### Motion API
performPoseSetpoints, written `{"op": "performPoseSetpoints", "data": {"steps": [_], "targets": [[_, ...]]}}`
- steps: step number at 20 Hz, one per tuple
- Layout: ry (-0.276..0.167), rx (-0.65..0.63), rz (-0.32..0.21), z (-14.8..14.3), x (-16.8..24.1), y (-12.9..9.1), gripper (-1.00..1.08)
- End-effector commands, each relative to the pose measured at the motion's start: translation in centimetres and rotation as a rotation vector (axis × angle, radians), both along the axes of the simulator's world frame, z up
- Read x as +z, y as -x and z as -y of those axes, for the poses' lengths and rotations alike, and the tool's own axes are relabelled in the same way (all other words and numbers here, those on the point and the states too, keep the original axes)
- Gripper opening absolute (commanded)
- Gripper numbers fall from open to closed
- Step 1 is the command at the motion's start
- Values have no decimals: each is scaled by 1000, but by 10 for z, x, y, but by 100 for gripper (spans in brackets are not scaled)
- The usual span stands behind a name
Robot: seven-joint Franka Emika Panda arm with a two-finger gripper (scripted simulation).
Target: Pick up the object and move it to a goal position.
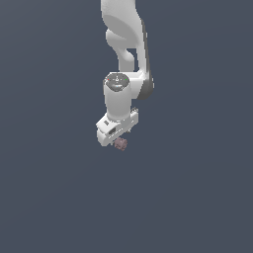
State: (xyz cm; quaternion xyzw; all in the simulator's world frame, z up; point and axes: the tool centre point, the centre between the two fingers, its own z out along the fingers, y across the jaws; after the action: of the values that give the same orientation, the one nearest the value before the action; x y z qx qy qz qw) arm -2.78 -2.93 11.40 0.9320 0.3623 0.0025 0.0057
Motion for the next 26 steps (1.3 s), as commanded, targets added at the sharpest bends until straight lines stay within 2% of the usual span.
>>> {"op": "performPoseSetpoints", "data": {"steps": [1,13,26], "targets": [[-1,68,-2,1,-6,3,100],[-6,282,-9,3,-24,12,100],[-7,312,-10,3,-35,14,100]]}}
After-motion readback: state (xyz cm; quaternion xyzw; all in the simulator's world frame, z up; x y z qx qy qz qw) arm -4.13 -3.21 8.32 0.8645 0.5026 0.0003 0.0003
